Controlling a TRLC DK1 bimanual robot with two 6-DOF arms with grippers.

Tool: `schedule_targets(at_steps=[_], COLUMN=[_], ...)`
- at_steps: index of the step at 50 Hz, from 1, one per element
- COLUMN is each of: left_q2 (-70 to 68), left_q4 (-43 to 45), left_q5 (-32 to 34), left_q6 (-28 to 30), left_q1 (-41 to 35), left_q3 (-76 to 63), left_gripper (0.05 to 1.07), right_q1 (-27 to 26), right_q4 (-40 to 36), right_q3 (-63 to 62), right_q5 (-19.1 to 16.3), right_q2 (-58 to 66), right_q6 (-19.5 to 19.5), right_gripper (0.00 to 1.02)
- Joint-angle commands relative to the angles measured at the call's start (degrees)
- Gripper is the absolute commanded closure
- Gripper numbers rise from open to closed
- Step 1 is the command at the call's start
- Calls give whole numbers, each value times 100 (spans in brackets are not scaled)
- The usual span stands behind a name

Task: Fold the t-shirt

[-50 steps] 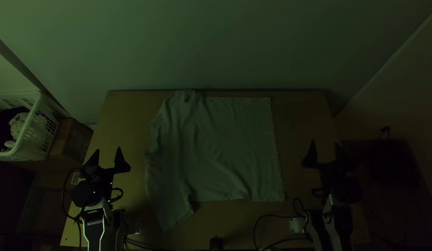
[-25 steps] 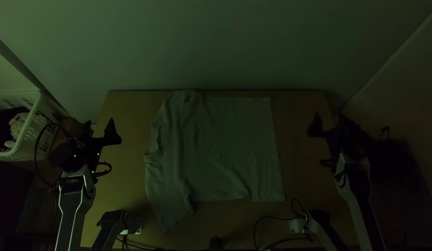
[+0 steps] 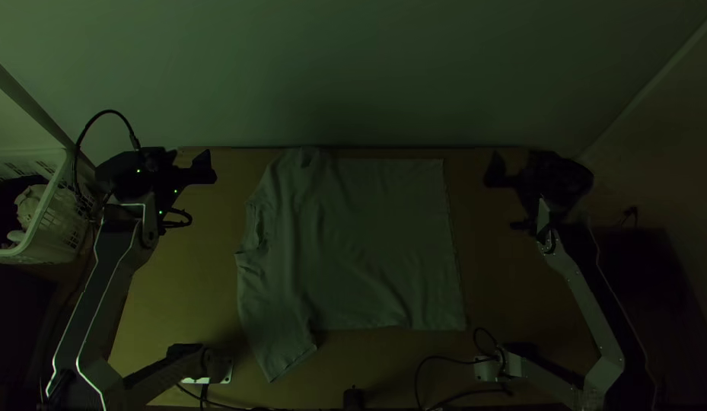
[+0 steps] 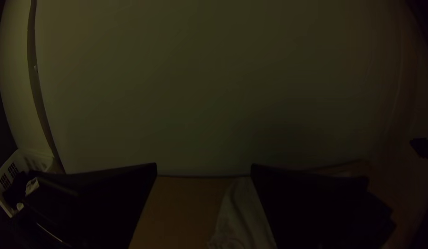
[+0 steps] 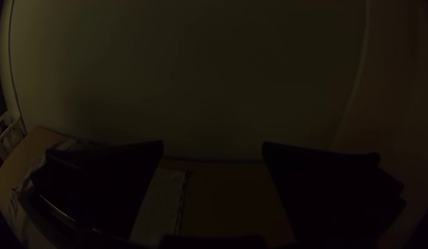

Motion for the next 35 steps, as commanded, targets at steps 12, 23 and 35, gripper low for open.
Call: schedule_targets(at_steps=[12,23,35], left_q2=[1583,2822,4123], left_q4=[-502,-1258,-2049], left_q5=[-37,-37,-46], left_q6=[-407,-618,-618], left_q1=[-206,-268,-461], left_q3=[1541,2701,3888], left_gripper=[10,10,11], right_q1=[203,318,423], right_q4=[-240,-926,-1251], right_q3=[1193,2107,2802], right_q5=[5,-12,-21], right_q2=[1384,2395,3221], right_q6=[131,413,580], right_gripper=[4,4,4])
